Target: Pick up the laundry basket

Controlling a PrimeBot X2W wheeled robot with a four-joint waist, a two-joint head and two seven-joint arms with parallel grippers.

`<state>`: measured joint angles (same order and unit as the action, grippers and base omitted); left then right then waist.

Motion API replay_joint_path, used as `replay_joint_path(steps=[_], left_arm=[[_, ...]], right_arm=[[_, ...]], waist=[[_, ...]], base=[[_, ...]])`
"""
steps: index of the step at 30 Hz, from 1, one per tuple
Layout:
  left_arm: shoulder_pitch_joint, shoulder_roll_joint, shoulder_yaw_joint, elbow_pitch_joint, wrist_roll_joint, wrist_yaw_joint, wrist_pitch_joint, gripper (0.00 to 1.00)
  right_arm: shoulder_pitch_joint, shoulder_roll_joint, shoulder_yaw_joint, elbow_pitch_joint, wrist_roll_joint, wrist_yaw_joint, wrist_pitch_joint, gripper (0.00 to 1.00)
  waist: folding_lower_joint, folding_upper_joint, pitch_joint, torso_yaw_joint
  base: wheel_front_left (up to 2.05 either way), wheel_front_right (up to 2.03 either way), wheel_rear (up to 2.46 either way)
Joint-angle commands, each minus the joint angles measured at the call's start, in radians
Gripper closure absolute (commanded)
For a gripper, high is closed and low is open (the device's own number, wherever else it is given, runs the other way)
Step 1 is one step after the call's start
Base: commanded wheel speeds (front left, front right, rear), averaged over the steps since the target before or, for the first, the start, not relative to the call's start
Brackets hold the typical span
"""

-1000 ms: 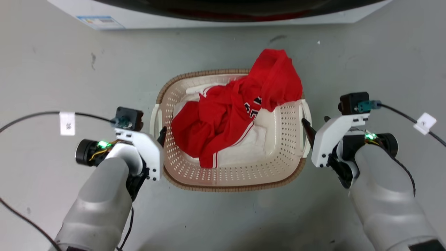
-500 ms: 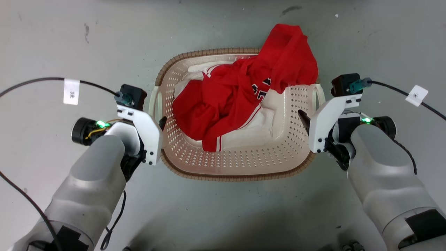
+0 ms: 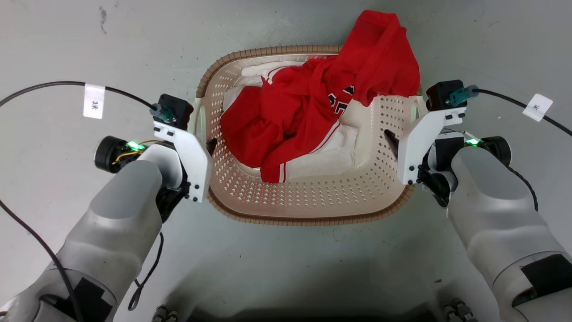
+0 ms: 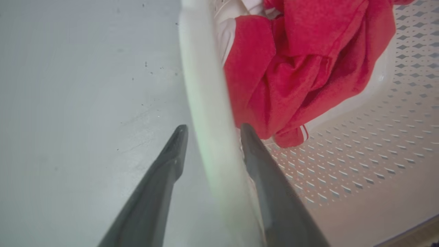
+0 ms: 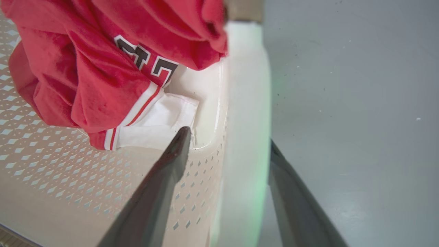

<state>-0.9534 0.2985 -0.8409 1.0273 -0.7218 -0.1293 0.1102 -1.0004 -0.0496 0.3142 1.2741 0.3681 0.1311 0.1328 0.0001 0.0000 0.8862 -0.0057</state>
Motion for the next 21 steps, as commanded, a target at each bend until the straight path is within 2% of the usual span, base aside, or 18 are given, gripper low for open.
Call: replay_joint_path(steps=[1,12,21], left_arm=[[-0.017,0.001,-0.008,0.0,-0.012,-0.001,-0.001,1.0],[-0.004,0.02,-0.096,-0.014,-0.125,0.0,0.008,1.0],[0.048,0.058,-0.18,-0.064,-0.248,0.0,0.088,1.0]], right_arm=[[-0.017,-0.001,0.002,0.004,-0.006,-0.001,0.001,1.0],[0.0,-0.004,0.006,0.013,-0.03,0.0,0.01,1.0],[0.034,-0.005,0.018,0.015,-0.057,0.0,0.154,1.0]], waist=[[-0.0001,0.0,0.002,0.001],[-0.0001,0.0,-0.041,0.002],[-0.0001,0.0,-0.223,-0.012]], base=[[0.0,0.0,0.0],[0.0,0.0,0.0],[0.0,0.0,0.0]])
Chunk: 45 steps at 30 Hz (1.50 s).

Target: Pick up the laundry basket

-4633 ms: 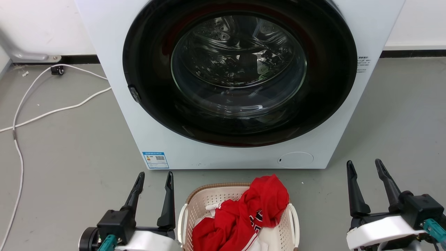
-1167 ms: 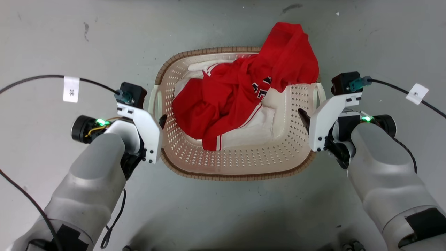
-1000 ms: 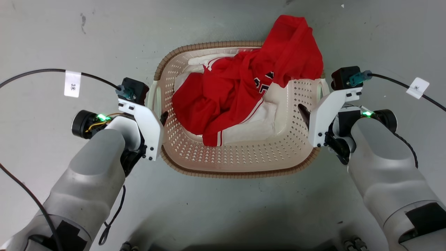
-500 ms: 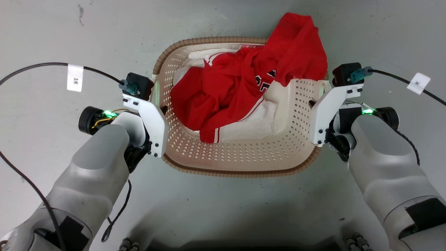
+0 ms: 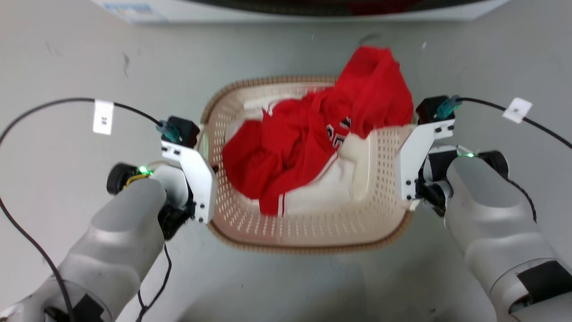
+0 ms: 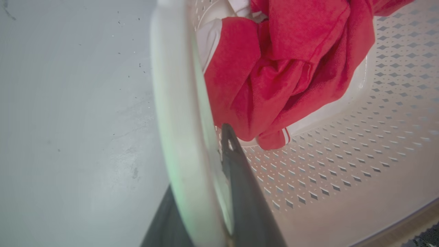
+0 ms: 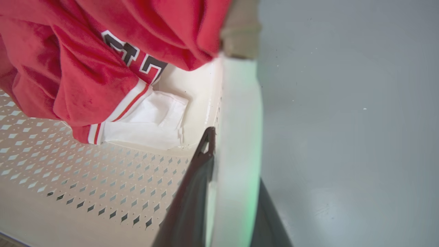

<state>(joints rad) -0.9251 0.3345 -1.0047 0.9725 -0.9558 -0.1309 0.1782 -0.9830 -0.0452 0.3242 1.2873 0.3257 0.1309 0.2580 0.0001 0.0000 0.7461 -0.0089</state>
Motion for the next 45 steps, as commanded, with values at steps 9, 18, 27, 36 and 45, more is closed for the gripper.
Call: replay_joint_path(steps=[9,18,27,36,45], left_arm=[[0.085,0.098,-0.128,-0.112,-0.147,0.001,0.215,1.0],[0.138,0.18,-0.214,-0.216,-0.289,0.001,0.42,1.0],[0.19,0.217,-0.249,-0.262,-0.37,-0.001,0.564,1.0],[0.21,0.203,-0.26,-0.262,-0.406,-0.001,0.627,1.0],[0.195,0.199,-0.265,-0.265,-0.413,-0.001,0.655,1.0]], right_arm=[[0.073,-0.013,0.056,0.003,0.0,0.0,0.267,1.0],[0.14,-0.018,0.135,-0.021,0.101,0.0,0.507,1.0],[0.192,-0.019,0.206,-0.081,0.194,0.001,0.683,1.0],[0.209,-0.016,0.239,-0.105,0.254,0.001,0.737,1.0],[0.202,-0.015,0.251,-0.086,0.279,0.001,0.739,1.0]], waist=[[-0.0001,0.0,-0.325,-0.017],[-0.0001,0.0,-0.543,-0.022],[-0.0001,0.0,-0.676,-0.038],[-0.0001,0.0,-0.757,-0.043],[-0.0001,0.0,-0.776,-0.043]], base=[[0.0,0.0,0.0],[0.0,0.0,0.0],[0.0,0.0,0.0],[0.0,0.0,0.0],[0.0,0.0,0.0]])
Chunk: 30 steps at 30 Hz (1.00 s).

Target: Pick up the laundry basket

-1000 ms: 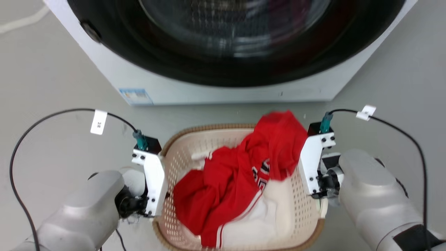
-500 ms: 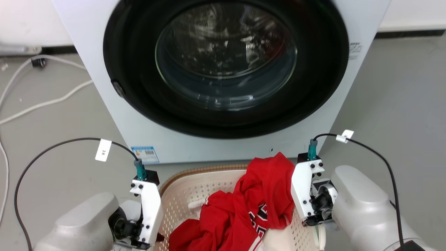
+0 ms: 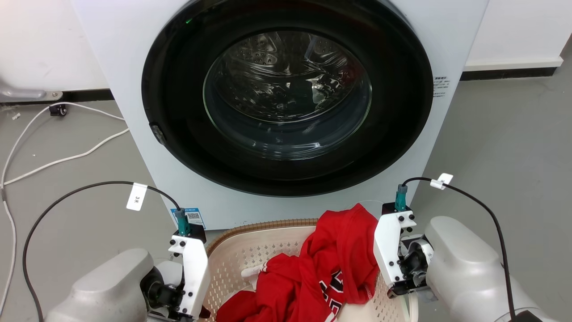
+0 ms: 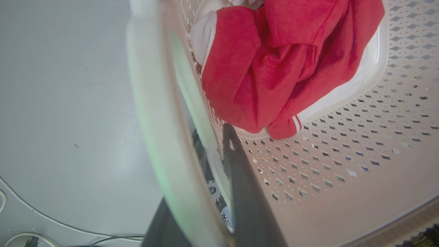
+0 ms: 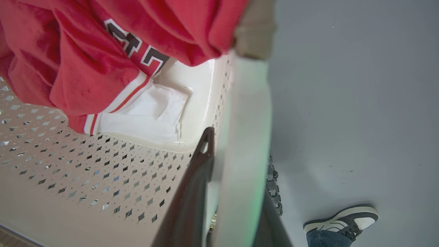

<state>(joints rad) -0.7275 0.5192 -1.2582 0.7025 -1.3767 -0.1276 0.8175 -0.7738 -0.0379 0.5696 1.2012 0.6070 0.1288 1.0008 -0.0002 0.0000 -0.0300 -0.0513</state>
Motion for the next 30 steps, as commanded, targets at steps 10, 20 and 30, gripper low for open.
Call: replay_joint_path(steps=[10,20,30], left_arm=[[-0.005,0.012,-0.014,0.009,-0.008,-0.005,0.035,1.0],[-0.013,0.011,-0.016,0.012,-0.01,-0.005,0.042,1.0],[-0.016,0.006,-0.018,0.022,-0.014,-0.005,0.042,1.0]], right_arm=[[-0.018,-0.022,0.018,0.012,0.02,0.004,-0.016,1.0],[-0.028,-0.022,0.036,0.012,0.048,0.004,-0.026,1.0],[-0.035,-0.021,0.056,0.016,0.068,0.004,-0.039,1.0]], waist=[[0.0002,0.0,0.003,0.003],[0.0002,0.0,0.005,0.005],[0.0002,0.0,0.004,0.003]], base=[[0.0,0.0,0.0],[0.0,0.0,0.0],[0.0,0.0,0.0]])
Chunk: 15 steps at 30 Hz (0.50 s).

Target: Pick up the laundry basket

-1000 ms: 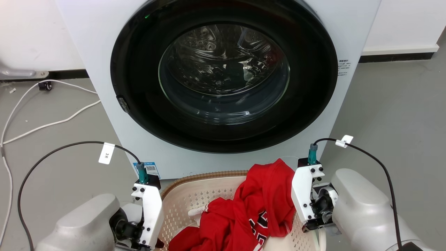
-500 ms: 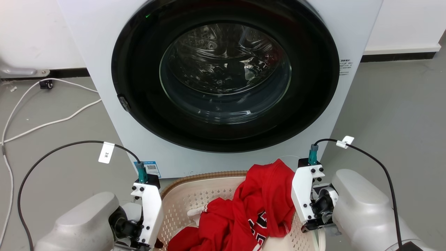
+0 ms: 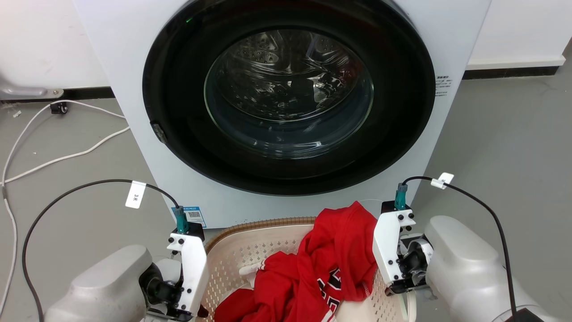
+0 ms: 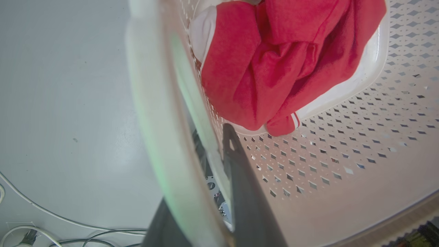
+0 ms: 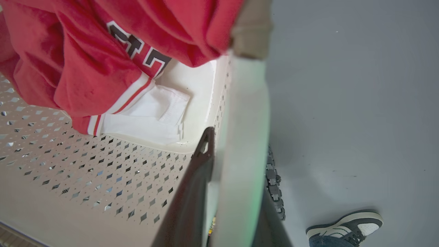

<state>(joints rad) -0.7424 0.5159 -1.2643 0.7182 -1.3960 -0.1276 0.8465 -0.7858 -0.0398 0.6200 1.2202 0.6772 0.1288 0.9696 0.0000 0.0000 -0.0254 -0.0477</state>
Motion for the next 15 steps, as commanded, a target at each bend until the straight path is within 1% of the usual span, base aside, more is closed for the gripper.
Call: replay_joint_path(steps=[1,15], left_arm=[[-0.001,0.009,-0.012,0.007,0.005,-0.005,0.012,1.0],[-0.002,0.004,-0.013,0.012,0.002,-0.005,0.01,1.0]], right_arm=[[-0.024,-0.019,0.008,-0.003,0.0,0.004,-0.011,1.0],[-0.032,-0.018,0.033,0.007,0.028,0.004,-0.018,1.0]], waist=[[0.0,0.0,0.0,0.0],[0.0,0.0,0.002,0.001]], base=[[0.0,0.0,0.0],[0.0,0.0,0.0]])
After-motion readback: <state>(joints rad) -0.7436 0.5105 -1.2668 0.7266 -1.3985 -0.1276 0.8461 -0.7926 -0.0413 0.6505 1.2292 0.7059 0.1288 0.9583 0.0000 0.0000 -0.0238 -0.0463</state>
